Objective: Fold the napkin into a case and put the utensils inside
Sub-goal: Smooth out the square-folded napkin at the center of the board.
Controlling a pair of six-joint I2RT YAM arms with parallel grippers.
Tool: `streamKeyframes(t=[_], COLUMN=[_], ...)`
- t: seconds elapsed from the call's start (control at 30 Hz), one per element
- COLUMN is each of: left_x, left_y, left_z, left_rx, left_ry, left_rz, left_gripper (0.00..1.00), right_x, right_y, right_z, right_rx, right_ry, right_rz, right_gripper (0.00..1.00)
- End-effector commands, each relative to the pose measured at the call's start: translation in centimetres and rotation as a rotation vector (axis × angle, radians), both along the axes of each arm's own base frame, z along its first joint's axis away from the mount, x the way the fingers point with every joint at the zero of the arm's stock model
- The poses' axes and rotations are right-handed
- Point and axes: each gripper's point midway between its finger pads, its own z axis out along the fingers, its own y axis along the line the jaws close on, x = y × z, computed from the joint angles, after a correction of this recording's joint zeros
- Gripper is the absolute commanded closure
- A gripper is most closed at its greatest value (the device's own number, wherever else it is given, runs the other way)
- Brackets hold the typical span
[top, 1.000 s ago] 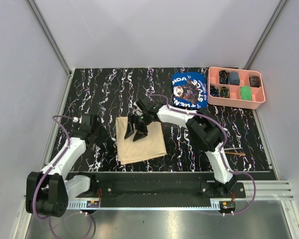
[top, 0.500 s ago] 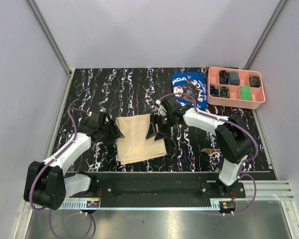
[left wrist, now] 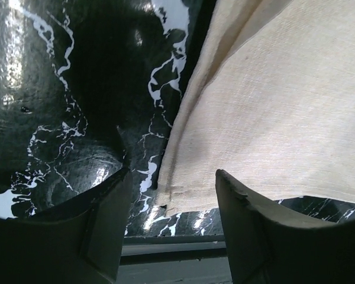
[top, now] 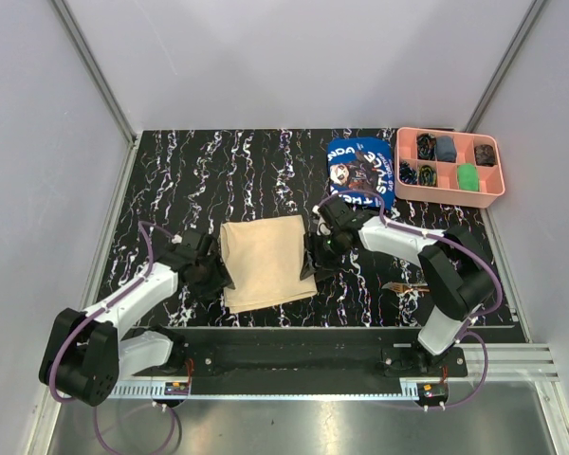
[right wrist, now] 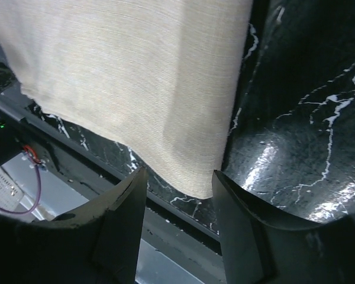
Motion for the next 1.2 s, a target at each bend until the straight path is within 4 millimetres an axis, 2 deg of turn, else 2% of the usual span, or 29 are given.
streamKeyframes(t=[0.0, 0.17, 0.33, 0.47, 0.67, 0.7, 0.73, 0.93, 1.07, 1.17], left_x=[-0.1, -0.8, -2.3, -2.3, -2.0, -2.0, -2.0, -1.5, -0.9, -1.0], left_y=[0.2, 0.0, -0.5, -1.0, -0.9, -0.9, -0.8, -1.2, -2.3, -3.1], left_z=[-0.1, -0.6, -1.7, -1.8, -1.3, -1.2, -1.1, 1.0, 3.1, 3.8], left_rx=[0.017, -0.001, -0.044, -0.078, -0.084, -0.083, -0.080, -0.112, -0.163, -0.197], left_ry=[-0.007, 0.020, 0.064, 0.063, 0.034, 0.030, 0.026, -0.024, -0.058, -0.052], left_rz=[0.008, 0.000, 0.007, 0.026, 0.044, 0.044, 0.049, 0.037, 0.011, -0.006], left_gripper=[0.41, 0.50, 0.52, 0.55, 0.70, 0.77, 0.79, 0.94, 0.96, 0.99], right_x=[0.4, 0.1, 0.0, -0.1, -0.3, -0.2, -0.3, 0.1, 0.0, 0.1], right_y=[-1.0, -1.3, -1.4, -1.2, -1.1, -1.0, -1.1, -1.2, -1.2, -1.3], right_z=[-0.2, -1.2, -1.5, -1.8, -2.0, -1.9, -1.9, -1.5, -2.0, -2.1], right_rx=[-0.040, -0.060, -0.058, -0.049, -0.038, -0.038, -0.038, -0.046, -0.055, -0.060], right_ry=[-0.045, -0.029, -0.028, -0.018, -0.004, -0.006, -0.004, -0.026, -0.011, -0.014], right_rz=[-0.002, -0.010, -0.020, -0.022, -0.031, -0.033, -0.035, -0.034, -0.030, -0.037], right_gripper=[0.44, 0.47, 0.50, 0.53, 0.57, 0.56, 0.56, 0.53, 0.51, 0.50])
